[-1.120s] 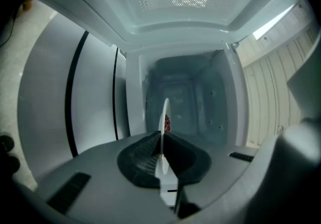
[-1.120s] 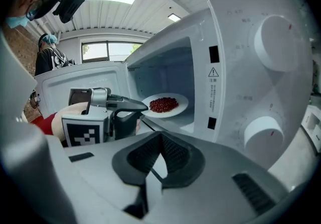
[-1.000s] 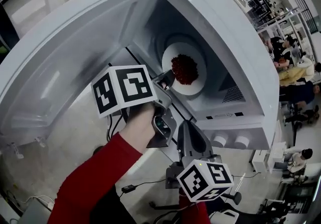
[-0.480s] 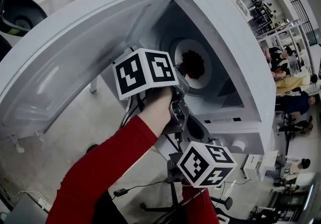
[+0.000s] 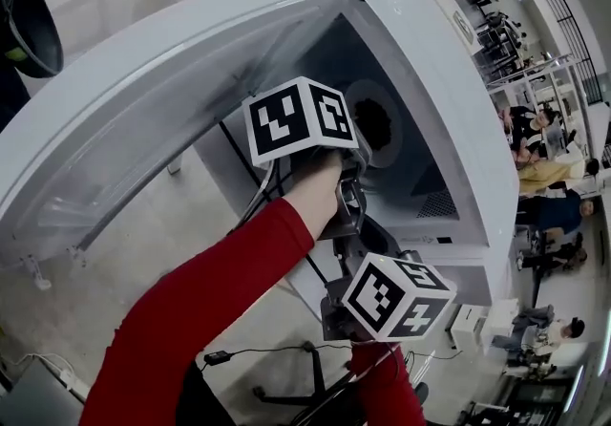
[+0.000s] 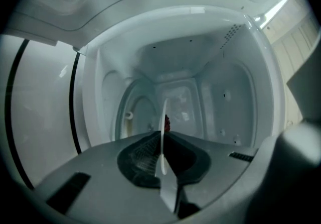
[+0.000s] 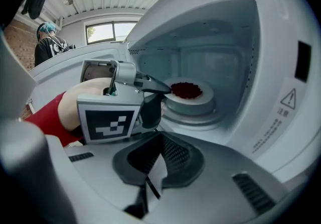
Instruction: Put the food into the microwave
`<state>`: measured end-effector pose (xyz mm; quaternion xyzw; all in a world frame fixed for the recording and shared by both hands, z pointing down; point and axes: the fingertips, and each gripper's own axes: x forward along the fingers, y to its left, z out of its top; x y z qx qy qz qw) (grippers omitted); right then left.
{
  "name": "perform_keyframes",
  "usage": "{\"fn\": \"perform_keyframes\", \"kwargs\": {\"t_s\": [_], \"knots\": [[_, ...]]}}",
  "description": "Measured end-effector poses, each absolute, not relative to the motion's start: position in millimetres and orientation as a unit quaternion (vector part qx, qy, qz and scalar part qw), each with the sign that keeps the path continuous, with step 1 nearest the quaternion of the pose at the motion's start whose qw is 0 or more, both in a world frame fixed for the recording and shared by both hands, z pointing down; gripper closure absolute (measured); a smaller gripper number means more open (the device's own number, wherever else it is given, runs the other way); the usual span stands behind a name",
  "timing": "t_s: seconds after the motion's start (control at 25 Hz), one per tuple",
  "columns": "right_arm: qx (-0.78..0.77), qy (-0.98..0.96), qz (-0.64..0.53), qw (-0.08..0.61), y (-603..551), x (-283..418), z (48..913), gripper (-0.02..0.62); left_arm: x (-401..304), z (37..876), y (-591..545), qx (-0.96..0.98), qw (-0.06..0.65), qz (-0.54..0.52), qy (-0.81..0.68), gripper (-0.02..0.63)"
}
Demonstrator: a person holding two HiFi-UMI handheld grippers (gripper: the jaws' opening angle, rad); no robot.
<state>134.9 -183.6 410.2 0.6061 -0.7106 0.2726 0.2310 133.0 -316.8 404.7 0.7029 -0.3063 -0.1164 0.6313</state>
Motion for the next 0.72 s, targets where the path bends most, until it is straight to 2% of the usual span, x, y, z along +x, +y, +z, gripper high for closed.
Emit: {"fn": "perform_keyframes", "kwargs": {"t_s": [0.72], "knots": [[0.589, -0.713, 0.264, 0.275, -192.4, 141.1, 405.9, 0.581, 146.2, 405.5, -325.7, 0.709, 0.617, -0.038, -0.341, 0.586]]}}
